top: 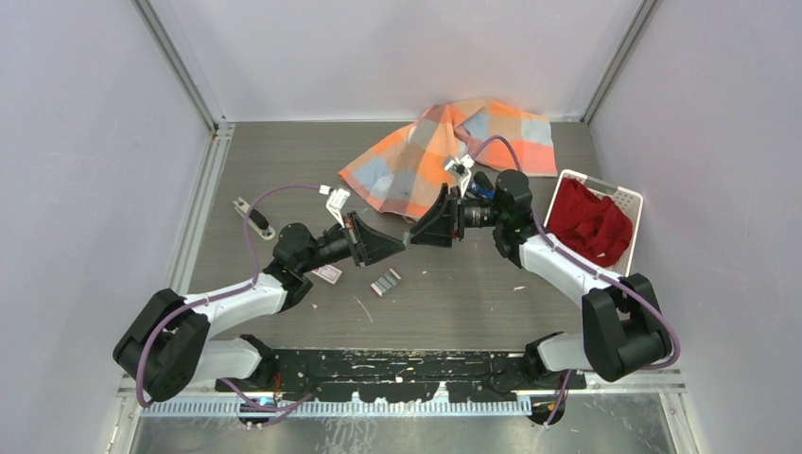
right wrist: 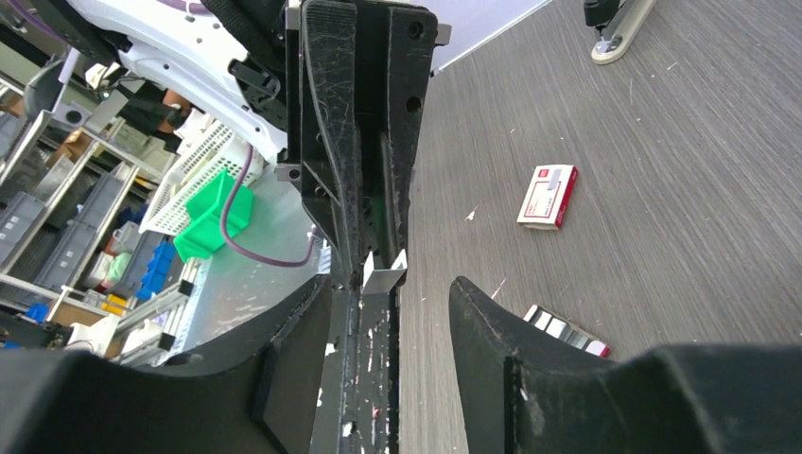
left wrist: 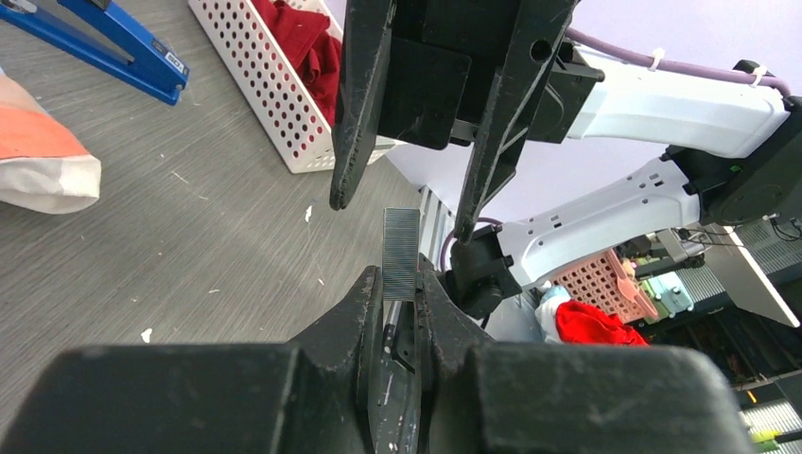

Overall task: Unload the staples from the stapler
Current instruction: Pick up the staple from the center of the board.

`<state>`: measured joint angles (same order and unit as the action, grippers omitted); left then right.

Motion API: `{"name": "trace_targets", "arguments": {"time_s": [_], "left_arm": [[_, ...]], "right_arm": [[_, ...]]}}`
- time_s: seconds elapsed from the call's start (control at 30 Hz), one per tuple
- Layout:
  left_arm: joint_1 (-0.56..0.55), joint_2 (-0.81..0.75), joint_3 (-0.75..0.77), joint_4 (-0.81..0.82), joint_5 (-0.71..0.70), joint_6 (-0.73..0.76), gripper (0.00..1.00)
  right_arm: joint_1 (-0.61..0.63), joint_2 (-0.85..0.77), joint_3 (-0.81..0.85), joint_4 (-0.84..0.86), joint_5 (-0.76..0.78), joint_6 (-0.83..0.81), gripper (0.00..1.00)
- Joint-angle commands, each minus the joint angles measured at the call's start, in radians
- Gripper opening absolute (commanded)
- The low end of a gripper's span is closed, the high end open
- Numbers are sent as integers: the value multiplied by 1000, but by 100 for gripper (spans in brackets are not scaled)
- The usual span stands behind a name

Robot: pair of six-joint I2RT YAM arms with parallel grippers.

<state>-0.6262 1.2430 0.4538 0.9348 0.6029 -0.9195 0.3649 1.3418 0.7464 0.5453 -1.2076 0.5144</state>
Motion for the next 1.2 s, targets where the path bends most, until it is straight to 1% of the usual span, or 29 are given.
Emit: {"name": "trace_targets", "arguments": {"time_s": [0.0, 0.13, 0.57, 0.67, 0.77, 0.87, 1.0, 1.07, 1.17], "left_arm": [[-2, -23, 12, 94, -28, -8, 0], [-6, -22, 19, 98, -37, -15, 0], [-45, -14, 44, 104, -41, -15, 0], [-46, -10, 44, 109, -43, -18, 0], [-46, -13, 38, 112, -50, -17, 0], [-47, -15, 31, 113, -59, -17, 0], [-46, -13, 27, 121, -63, -20, 0], [-46, -12, 26, 123, -63, -22, 0], [-47, -10, 26, 123, -63, -22, 0]], "right_arm": [[6, -33, -16, 184, 19, 144, 54], [15, -48, -31, 234, 36, 183, 53], [43, -32, -35, 232, 62, 193, 49], [43, -29, -34, 231, 61, 191, 47], [43, -29, -33, 229, 60, 190, 43], [43, -29, -34, 227, 59, 188, 43], [44, -28, -32, 223, 57, 185, 38], [44, -27, -29, 220, 56, 184, 33], [44, -28, -26, 219, 52, 183, 23]]}}
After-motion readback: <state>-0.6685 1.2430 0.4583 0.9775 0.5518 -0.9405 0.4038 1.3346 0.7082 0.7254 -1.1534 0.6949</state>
